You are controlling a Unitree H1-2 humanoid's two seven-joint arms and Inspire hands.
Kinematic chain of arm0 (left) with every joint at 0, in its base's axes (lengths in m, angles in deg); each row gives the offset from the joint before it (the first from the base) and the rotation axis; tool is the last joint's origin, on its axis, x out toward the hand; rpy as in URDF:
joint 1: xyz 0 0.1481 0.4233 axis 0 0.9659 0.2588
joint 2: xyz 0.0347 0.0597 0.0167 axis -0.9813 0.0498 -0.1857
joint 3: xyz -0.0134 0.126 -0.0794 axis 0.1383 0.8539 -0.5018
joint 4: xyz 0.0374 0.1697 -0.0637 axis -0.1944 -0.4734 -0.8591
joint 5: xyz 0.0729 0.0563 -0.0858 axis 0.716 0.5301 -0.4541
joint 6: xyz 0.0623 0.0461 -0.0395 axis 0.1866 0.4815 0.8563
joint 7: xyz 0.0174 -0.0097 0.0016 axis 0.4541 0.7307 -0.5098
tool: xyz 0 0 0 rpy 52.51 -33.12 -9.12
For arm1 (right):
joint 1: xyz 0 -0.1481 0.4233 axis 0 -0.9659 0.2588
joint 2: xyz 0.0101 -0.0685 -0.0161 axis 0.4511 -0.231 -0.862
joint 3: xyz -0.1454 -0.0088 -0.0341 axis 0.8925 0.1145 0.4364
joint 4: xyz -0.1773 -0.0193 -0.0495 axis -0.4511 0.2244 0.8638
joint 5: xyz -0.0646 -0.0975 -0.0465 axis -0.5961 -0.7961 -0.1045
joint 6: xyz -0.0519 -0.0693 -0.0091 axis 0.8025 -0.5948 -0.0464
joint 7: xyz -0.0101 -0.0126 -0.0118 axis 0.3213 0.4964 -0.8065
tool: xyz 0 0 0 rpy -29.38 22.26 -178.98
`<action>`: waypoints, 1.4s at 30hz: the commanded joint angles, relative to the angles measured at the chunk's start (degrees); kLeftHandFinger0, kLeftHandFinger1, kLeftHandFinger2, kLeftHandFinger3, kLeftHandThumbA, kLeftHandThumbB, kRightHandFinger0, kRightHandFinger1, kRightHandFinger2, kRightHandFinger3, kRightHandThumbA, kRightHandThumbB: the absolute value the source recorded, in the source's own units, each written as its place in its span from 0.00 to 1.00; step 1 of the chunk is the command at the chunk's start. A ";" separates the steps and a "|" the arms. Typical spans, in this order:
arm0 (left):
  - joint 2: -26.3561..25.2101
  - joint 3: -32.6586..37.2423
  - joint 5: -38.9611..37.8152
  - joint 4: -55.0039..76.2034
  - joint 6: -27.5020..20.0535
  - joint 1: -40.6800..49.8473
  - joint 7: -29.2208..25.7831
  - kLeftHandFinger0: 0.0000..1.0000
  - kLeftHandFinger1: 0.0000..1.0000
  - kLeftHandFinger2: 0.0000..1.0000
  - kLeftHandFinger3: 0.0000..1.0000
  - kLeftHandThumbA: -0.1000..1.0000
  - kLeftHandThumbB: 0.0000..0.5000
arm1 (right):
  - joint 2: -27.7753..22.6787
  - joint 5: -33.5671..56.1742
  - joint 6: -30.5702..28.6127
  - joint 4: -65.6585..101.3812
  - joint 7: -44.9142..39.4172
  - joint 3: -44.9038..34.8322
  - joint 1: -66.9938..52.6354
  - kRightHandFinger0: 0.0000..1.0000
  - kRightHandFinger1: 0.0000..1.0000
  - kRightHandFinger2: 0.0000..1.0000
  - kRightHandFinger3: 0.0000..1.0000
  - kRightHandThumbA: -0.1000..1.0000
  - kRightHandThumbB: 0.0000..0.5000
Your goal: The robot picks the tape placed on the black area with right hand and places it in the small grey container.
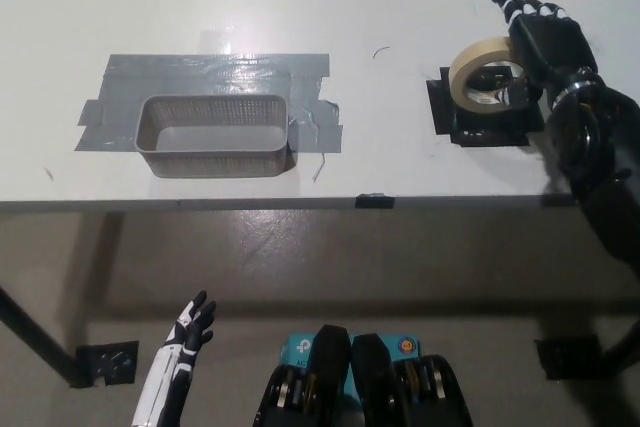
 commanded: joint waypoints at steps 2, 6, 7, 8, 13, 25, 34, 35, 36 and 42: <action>-0.14 -0.06 -0.48 0.95 -2.05 0.51 -0.12 1.00 1.00 1.00 1.00 0.99 0.19 | 0.59 -1.76 0.57 -1.81 3.46 0.73 3.85 1.00 1.00 1.00 1.00 0.88 0.87; -0.21 0.01 -0.20 1.03 -2.53 1.16 -0.22 1.00 1.00 1.00 1.00 0.99 0.17 | 1.51 -2.73 0.55 -4.64 4.05 2.31 4.93 1.00 1.00 1.00 1.00 0.90 0.86; -0.21 -0.01 -0.23 1.06 -2.52 1.19 -0.21 1.00 1.00 1.00 1.00 0.99 0.17 | 1.59 -2.73 0.53 -5.03 4.14 2.46 5.11 1.00 1.00 1.00 1.00 0.90 0.86; -0.16 -0.04 -0.44 1.24 -2.16 1.38 -0.12 1.00 1.00 1.00 1.00 0.99 0.16 | 1.87 -2.51 0.68 -5.68 4.07 2.53 5.42 1.00 1.00 1.00 1.00 0.89 0.86; 0.09 -0.19 0.15 1.54 -2.23 1.96 -0.73 1.00 1.00 1.00 1.00 0.96 0.18 | 3.09 -1.74 -0.58 -9.01 5.22 3.11 7.02 1.00 1.00 1.00 1.00 0.86 0.84; -0.31 -0.61 -0.31 1.88 -1.78 1.19 -0.39 1.00 1.00 1.00 1.00 0.82 0.13 | 5.18 -1.76 -5.30 -15.50 15.04 3.93 10.10 1.00 1.00 1.00 1.00 0.78 0.80; -0.71 -0.76 -0.38 2.00 -1.62 0.90 -0.12 1.00 1.00 1.00 1.00 0.81 0.12 | 5.77 -6.40 -4.56 -26.53 17.41 12.31 15.23 0.01 0.16 0.31 0.58 0.00 0.61; -0.71 -0.77 -0.40 2.04 -1.57 0.90 -0.12 1.00 1.00 1.00 1.00 0.82 0.13 | 5.63 -6.18 -4.92 -27.48 17.35 12.97 15.37 0.00 0.07 0.24 0.50 0.00 0.66; -0.64 -0.68 -0.32 2.16 -1.36 0.88 -0.12 1.00 1.00 1.00 1.00 0.83 0.13 | 5.46 -5.83 -4.84 -28.97 16.67 13.50 15.47 0.03 0.09 0.27 0.51 0.00 0.68; -1.18 -0.73 -0.13 2.95 -0.81 0.12 0.12 1.00 1.00 1.00 1.00 0.93 0.13 | 4.80 -6.87 -3.43 -34.31 11.09 18.47 17.00 0.34 0.41 0.59 0.77 0.00 0.59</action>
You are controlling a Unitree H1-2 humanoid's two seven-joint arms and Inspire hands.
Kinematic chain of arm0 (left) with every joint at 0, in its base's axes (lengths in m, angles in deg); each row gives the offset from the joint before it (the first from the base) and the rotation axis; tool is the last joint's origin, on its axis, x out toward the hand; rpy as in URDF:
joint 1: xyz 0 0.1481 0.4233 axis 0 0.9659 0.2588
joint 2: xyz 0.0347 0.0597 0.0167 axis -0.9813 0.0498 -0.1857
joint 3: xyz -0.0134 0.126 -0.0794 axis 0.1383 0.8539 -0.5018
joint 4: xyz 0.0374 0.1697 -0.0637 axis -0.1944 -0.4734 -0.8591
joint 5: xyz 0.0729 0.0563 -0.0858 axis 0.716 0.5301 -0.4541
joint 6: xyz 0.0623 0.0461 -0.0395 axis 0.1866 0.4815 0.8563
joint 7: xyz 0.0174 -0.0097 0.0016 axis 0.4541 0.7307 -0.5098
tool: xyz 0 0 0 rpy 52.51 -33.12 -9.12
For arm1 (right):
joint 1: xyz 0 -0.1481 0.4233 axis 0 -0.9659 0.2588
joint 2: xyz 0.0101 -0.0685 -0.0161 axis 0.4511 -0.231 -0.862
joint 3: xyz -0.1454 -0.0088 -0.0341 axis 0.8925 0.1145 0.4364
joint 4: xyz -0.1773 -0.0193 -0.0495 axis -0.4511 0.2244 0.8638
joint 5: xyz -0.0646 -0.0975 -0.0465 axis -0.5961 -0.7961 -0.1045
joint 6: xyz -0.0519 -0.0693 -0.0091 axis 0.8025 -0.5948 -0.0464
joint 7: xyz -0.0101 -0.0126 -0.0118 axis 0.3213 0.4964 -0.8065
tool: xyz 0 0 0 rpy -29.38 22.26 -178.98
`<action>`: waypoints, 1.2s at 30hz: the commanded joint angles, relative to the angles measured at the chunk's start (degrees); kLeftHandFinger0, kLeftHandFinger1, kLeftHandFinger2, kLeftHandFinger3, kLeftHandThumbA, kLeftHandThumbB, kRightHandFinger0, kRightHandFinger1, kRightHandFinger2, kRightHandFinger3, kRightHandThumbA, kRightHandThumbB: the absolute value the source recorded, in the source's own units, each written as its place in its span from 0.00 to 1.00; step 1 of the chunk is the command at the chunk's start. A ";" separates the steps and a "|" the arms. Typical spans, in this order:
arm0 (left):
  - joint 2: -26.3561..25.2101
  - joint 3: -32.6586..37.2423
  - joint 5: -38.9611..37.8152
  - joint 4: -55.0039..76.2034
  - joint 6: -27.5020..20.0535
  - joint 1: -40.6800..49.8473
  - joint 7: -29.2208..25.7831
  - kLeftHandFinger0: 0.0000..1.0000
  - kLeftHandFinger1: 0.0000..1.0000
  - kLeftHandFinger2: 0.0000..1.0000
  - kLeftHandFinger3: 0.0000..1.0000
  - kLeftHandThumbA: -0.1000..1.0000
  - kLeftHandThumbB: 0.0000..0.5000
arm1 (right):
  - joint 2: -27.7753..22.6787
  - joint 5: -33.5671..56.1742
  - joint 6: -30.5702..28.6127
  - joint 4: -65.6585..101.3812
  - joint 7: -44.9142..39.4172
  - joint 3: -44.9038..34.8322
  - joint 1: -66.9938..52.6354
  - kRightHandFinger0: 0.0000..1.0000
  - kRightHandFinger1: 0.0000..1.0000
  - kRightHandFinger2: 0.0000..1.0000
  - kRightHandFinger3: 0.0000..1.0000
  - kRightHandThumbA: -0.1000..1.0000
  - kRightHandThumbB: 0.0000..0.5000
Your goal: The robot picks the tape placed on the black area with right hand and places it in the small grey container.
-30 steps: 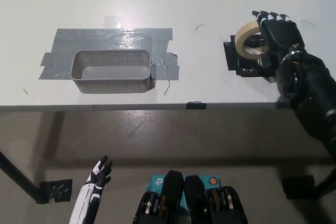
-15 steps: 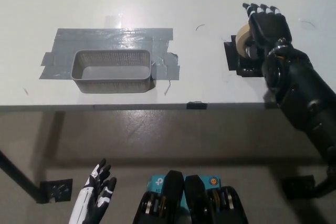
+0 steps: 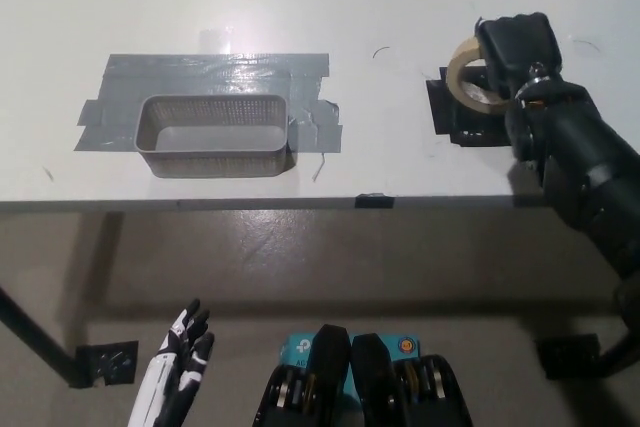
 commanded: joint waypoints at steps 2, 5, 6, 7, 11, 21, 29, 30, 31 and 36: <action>-0.74 -0.42 -0.34 2.49 0.14 -0.96 0.10 1.00 1.00 1.00 1.00 0.95 0.14 | -1.66 -1.73 0.25 -2.12 -2.94 2.49 3.75 0.22 0.29 0.49 0.79 0.00 0.60; -0.89 -0.48 -0.52 2.36 -0.08 -0.74 0.09 1.00 1.00 1.00 1.00 0.97 0.11 | -2.03 -1.20 0.40 -2.73 -2.99 2.82 3.35 0.01 0.11 0.39 0.77 0.00 0.57; -0.96 -0.50 -0.68 2.16 -0.22 -0.70 0.15 1.00 1.00 1.00 1.00 0.97 0.10 | -2.33 -0.64 -0.11 -2.45 -1.85 2.36 3.08 0.00 0.08 0.37 0.71 0.00 0.57; -1.05 -0.50 -0.82 2.07 -0.39 -0.67 0.24 1.00 1.00 1.00 1.00 0.97 0.09 | -2.45 -0.63 -0.19 -2.27 -0.80 2.30 2.97 0.00 0.07 0.34 0.69 0.00 0.57; -1.17 -0.35 -0.72 1.74 -0.49 -0.80 0.24 1.00 1.00 1.00 1.00 0.97 0.09 | -3.28 1.38 -3.28 0.26 4.56 -0.35 2.71 0.00 0.00 0.14 0.56 0.00 0.61; -1.47 -0.05 0.01 1.22 -0.29 -1.36 0.23 1.00 1.00 1.00 1.00 0.98 0.11 | -1.57 2.12 -6.95 14.16 11.63 -7.33 3.12 0.00 0.21 0.34 0.41 0.00 0.44; -1.49 0.25 0.26 1.66 0.52 -1.53 0.36 1.00 1.00 1.00 1.00 0.97 0.10 | 4.30 1.58 -6.75 19.88 11.16 -8.70 4.27 0.00 0.39 0.83 0.28 0.00 0.50; -1.50 0.26 -0.16 1.66 0.39 -1.51 0.60 1.00 1.00 1.00 1.00 0.97 0.07 | 5.52 1.71 -7.16 19.55 11.51 -8.72 4.61 0.00 0.39 0.85 0.31 0.00 0.51; -1.52 0.34 -0.20 1.57 0.29 -1.55 0.68 1.00 1.00 1.00 1.00 0.97 0.06 | 7.07 1.51 -6.32 19.15 10.59 -8.39 5.09 0.00 0.38 0.87 0.36 0.00 0.51; -1.27 0.77 0.09 1.11 -0.03 -1.43 0.68 1.00 1.00 1.00 1.00 0.96 0.06 | 13.31 1.57 -4.99 13.47 9.03 -7.54 7.26 0.01 0.30 0.69 0.33 0.00 0.53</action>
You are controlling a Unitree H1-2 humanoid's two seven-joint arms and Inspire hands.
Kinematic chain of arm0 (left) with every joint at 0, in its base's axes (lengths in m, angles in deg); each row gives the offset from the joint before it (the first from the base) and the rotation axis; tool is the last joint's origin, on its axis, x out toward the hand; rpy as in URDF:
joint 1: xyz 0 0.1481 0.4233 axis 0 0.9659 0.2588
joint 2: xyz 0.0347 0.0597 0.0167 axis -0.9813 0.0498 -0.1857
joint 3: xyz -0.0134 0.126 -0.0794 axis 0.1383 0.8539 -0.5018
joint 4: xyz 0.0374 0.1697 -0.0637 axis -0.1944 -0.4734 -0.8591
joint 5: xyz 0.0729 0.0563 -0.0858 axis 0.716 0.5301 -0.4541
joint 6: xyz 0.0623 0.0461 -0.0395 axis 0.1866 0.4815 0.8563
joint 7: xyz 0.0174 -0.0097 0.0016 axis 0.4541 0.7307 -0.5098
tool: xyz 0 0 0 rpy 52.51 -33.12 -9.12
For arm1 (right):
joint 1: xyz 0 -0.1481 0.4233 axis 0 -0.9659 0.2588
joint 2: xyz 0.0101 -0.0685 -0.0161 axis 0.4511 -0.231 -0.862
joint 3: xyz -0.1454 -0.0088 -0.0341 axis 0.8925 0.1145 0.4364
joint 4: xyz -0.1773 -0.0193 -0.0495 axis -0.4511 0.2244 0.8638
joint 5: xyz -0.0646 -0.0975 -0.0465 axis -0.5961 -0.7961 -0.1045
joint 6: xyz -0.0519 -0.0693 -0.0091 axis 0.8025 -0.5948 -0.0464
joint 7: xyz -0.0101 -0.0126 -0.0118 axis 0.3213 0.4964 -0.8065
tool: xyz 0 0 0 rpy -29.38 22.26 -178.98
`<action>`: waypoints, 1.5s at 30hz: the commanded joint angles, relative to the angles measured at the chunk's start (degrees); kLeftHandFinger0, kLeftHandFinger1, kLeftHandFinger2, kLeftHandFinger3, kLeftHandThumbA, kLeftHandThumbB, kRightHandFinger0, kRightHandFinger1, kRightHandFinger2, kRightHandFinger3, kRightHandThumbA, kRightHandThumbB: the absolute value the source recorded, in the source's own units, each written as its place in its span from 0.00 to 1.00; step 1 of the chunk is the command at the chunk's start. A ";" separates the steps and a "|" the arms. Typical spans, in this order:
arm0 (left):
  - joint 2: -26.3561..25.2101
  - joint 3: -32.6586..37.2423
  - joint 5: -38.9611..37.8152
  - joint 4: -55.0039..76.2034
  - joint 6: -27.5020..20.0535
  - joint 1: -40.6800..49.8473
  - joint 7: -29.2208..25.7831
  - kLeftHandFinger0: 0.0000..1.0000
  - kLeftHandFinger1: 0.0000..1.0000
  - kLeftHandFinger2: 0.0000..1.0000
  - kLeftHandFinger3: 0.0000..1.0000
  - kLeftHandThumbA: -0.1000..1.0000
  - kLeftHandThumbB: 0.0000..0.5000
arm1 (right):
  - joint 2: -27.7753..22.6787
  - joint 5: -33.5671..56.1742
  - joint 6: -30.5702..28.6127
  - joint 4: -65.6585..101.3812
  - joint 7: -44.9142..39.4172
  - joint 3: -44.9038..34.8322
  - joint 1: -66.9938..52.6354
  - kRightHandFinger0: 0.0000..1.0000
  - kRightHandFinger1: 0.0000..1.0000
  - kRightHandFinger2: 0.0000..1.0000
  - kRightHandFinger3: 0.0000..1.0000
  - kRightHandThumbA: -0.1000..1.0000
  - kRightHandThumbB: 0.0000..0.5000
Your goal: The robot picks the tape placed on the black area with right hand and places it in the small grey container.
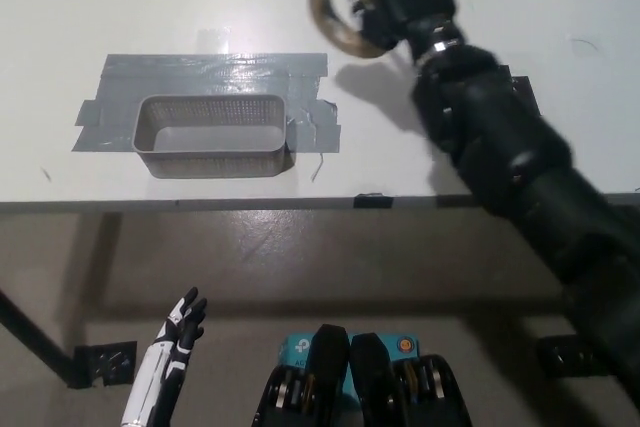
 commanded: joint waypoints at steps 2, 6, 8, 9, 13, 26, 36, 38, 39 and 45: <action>-0.36 0.69 -0.02 0.72 -0.55 -0.28 0.72 1.00 1.00 1.00 1.00 0.96 0.07 | 4.92 0.34 1.17 -4.21 0.95 -0.14 7.06 0.01 0.23 0.56 0.41 0.00 0.58; -0.80 1.07 0.55 1.04 -0.07 -0.50 0.84 1.00 1.00 1.00 1.00 0.96 0.07 | 10.50 0.85 1.82 -11.56 1.94 0.02 10.18 0.00 0.08 0.29 0.55 0.00 0.63; -0.31 1.41 0.33 1.49 1.04 -0.54 0.94 1.00 1.00 1.00 1.00 0.94 0.07 | 11.95 0.93 1.36 -13.37 3.69 0.00 10.60 0.00 0.01 0.22 0.55 0.00 0.65; -0.17 1.58 0.10 1.71 1.14 -0.41 1.05 1.00 1.00 1.00 1.00 0.93 0.06 | 12.79 1.05 1.54 -14.17 3.19 0.03 10.91 0.00 0.02 0.27 0.57 0.00 0.63; -0.43 2.26 1.00 1.70 0.74 0.05 0.81 1.00 1.00 1.00 1.00 0.93 0.10 | 15.84 2.04 1.09 -16.91 1.64 -0.27 11.70 0.00 0.00 0.12 0.58 0.01 0.71; -0.61 3.30 0.20 2.14 1.09 -1.65 1.02 1.00 1.00 0.99 1.00 0.90 0.12 | 18.35 1.17 1.27 -20.35 2.92 1.85 9.70 0.07 0.09 0.25 0.53 0.00 0.63; -1.36 3.76 0.58 2.38 1.13 -1.69 1.13 0.99 1.00 1.00 1.00 0.92 0.06 | 13.04 1.01 -2.63 -13.48 -14.51 6.52 4.01 1.00 1.00 1.00 1.00 0.49 0.81; -1.52 3.53 0.88 1.97 1.12 -2.72 0.90 0.97 1.00 1.00 1.00 0.92 0.05 | 9.84 1.47 -4.40 -8.85 -17.70 6.89 2.86 1.00 1.00 1.00 1.00 0.55 0.81; -1.43 3.48 0.96 1.98 1.09 -2.63 0.74 0.97 1.00 1.00 1.00 0.93 0.05 | 9.33 1.55 -4.49 -7.62 -18.87 7.05 2.58 1.00 1.00 1.00 1.00 0.56 0.81; -1.88 3.18 -0.01 2.42 1.23 -1.57 1.25 0.99 1.00 1.00 1.00 0.92 0.04 | -1.09 4.93 0.09 23.33 -40.00 7.58 -3.69 1.00 1.00 1.00 1.00 0.66 1.00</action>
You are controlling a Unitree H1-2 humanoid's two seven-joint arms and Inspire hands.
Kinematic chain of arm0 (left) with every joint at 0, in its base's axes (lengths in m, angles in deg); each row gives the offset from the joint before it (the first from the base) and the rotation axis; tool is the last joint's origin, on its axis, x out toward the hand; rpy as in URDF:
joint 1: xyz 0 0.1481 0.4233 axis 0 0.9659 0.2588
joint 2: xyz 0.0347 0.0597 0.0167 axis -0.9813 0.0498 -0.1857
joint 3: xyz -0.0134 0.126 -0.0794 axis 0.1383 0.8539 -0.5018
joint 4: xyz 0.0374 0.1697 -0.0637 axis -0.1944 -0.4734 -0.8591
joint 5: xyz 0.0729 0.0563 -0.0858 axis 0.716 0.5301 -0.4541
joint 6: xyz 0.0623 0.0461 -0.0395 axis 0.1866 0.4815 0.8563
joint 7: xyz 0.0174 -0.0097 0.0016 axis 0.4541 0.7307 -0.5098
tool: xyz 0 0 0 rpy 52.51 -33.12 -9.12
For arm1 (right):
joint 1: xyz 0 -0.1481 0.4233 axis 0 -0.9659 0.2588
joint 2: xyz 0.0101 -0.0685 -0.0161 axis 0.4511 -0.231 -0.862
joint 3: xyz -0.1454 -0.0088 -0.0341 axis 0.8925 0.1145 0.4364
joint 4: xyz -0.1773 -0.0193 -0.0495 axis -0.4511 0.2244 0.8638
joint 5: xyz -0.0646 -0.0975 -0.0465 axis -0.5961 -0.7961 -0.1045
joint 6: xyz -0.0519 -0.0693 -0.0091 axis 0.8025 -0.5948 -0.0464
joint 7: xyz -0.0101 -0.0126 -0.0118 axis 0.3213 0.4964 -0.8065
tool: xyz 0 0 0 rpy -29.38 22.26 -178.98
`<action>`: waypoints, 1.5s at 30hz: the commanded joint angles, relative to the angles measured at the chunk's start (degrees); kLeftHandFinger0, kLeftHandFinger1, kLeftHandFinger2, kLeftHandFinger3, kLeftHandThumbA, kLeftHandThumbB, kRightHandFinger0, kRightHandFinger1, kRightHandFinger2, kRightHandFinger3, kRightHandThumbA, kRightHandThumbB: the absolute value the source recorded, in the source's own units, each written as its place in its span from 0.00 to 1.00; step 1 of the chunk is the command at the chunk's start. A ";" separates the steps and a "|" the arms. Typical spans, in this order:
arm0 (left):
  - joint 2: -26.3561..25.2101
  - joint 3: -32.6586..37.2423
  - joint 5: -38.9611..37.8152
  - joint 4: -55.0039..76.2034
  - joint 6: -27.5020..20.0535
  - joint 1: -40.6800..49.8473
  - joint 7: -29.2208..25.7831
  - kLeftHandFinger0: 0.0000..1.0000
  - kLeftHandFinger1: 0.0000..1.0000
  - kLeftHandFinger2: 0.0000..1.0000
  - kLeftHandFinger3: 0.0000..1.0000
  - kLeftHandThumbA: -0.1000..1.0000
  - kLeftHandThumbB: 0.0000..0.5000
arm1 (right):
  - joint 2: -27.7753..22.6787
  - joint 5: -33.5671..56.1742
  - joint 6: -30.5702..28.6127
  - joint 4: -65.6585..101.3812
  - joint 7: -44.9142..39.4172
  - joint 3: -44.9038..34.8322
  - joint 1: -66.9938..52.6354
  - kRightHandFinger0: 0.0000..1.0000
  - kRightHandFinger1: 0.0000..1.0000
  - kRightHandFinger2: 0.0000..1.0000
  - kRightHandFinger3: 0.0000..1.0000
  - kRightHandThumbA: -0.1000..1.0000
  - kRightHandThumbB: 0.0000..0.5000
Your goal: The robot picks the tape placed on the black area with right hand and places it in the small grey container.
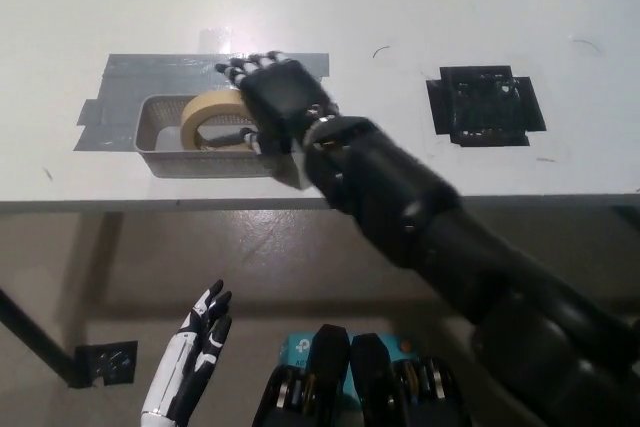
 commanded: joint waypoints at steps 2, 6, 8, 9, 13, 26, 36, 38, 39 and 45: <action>-1.22 -0.37 -0.22 1.97 -0.07 -0.40 1.12 1.00 1.00 1.00 1.00 0.93 0.06 | -10.51 9.18 3.84 33.11 -29.54 -1.01 -0.58 1.00 1.00 1.00 1.00 0.75 1.00; -1.55 -0.54 -0.43 1.72 -0.61 0.11 1.25 1.00 1.00 1.00 1.00 0.90 0.05 | -15.69 23.53 15.49 49.56 -43.12 -6.43 1.56 1.00 1.00 1.00 1.00 0.78 1.00; -1.61 -0.51 -0.36 1.83 -0.75 0.47 1.26 1.00 1.00 0.99 1.00 0.89 0.05 | -17.39 28.83 19.11 52.78 -45.81 -9.07 2.76 1.00 1.00 1.00 1.00 0.77 1.00; -1.54 -0.47 -0.39 1.99 -0.62 0.56 1.27 1.00 1.00 0.98 1.00 0.89 0.06 | -18.67 31.42 20.26 54.31 -46.76 -10.56 3.70 1.00 1.00 1.00 1.00 0.79 1.00; -1.63 -0.46 -0.47 2.18 -0.46 0.78 1.41 0.99 1.00 0.97 1.00 0.89 0.08 | -24.24 41.45 24.60 61.15 -49.36 -17.21 6.74 1.00 1.00 1.00 1.00 0.79 1.00; -2.20 -0.76 -0.75 2.63 -0.82 0.71 1.65 1.00 1.00 1.00 1.00 0.94 0.14 | -37.96 59.86 26.05 87.20 -35.86 -38.69 -19.62 1.00 1.00 1.00 1.00 0.96 0.86; -1.74 -0.95 -3.71 1.03 -2.84 0.04 2.66 1.00 1.00 1.00 1.00 1.00 0.31 | -27.88 58.41 15.70 97.97 -23.07 -41.13 -53.99 1.00 1.00 1.00 1.00 1.00 0.56; -1.33 -0.87 -4.48 0.87 -3.30 0.35 2.80 1.00 1.00 1.00 1.00 1.00 0.40 | -24.70 56.26 11.65 95.49 -21.46 -40.58 -59.72 1.00 1.00 1.00 1.00 1.00 0.46; -1.30 -0.82 -4.15 0.73 -3.61 0.48 2.56 1.00 1.00 1.00 1.00 1.00 0.40 | -22.87 55.47 8.44 92.97 -21.07 -40.10 -61.88 1.00 1.00 1.00 1.00 1.00 0.39; -1.11 -1.16 -4.77 -0.01 -3.82 -0.12 2.47 1.00 1.00 1.00 1.00 1.00 0.45 | -14.23 52.41 2.29 79.49 -19.92 -41.15 -65.85 1.00 1.00 1.00 1.00 1.00 0.23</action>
